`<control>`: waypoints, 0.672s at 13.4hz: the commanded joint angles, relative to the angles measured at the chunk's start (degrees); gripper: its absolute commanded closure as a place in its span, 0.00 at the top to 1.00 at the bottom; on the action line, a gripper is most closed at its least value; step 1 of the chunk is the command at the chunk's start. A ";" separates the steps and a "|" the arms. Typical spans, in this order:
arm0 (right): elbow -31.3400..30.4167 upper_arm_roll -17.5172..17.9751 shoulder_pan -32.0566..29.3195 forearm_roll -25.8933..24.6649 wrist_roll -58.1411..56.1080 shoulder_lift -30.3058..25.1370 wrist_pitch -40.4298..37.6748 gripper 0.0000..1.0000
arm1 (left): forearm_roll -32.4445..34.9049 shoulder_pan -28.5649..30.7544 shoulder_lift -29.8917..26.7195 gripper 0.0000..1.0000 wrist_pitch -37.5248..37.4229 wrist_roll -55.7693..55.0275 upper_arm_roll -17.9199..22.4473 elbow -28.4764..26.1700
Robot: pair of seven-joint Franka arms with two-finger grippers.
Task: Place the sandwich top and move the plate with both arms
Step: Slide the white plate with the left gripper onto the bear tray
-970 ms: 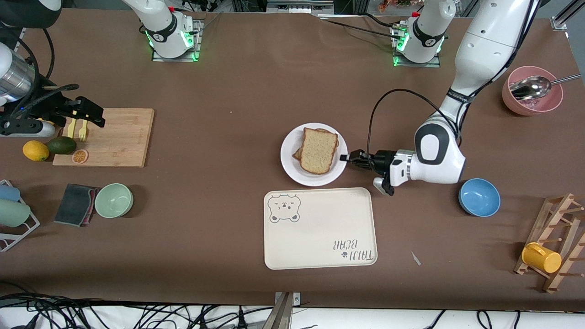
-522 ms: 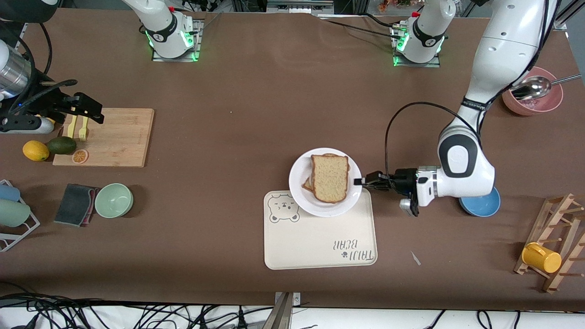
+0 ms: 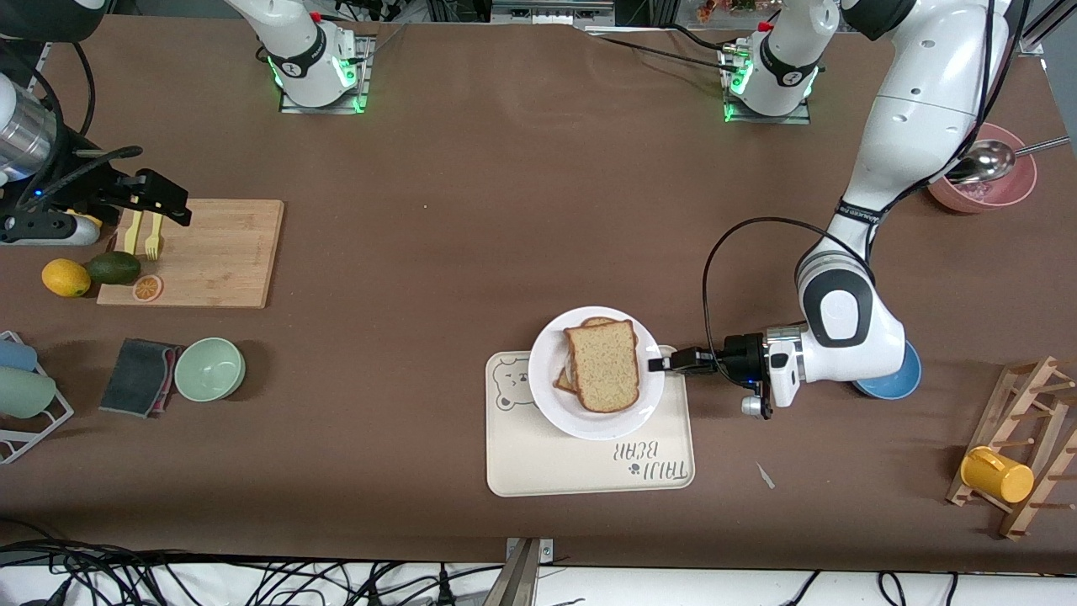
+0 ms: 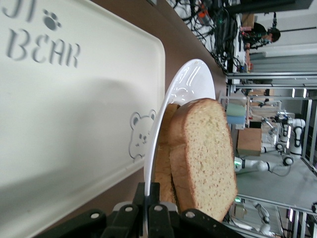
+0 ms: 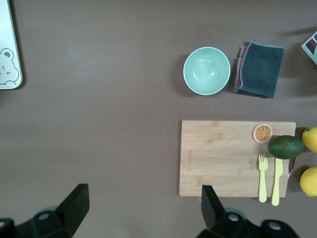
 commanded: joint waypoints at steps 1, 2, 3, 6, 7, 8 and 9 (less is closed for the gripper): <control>0.80 -0.02 0.18 -0.72 -0.37 -0.27 -1.10 1.00 | -2.39 -1.33 2.81 0.00 6.68 -0.08 -0.02 2.18; 1.58 0.07 0.18 -0.72 -0.46 -0.27 -1.19 1.00 | -2.57 -1.77 3.51 0.00 9.24 -0.60 -0.02 2.27; 2.64 0.07 0.18 -0.64 -0.46 -0.27 -1.19 1.00 | -2.74 -1.86 4.21 0.00 10.23 -0.87 -0.11 3.40; 2.82 -0.28 0.18 -0.72 -0.72 -0.27 -1.36 1.00 | -4.76 -1.86 8.34 0.00 10.32 -1.75 -0.11 7.36; 2.91 -0.11 0.18 -0.81 -0.46 -0.27 -2.06 1.00 | -4.94 -1.78 9.22 0.00 10.32 -1.66 -0.11 7.80; 3.00 -0.02 0.18 -0.72 -0.46 -0.27 -2.42 1.00 | -4.94 -1.86 9.40 0.00 10.32 -1.75 -0.11 8.15; 3.00 -0.02 0.18 -0.55 -0.46 -0.27 -2.42 1.00 | -6.25 -1.86 10.36 0.00 10.32 -1.66 -0.46 8.50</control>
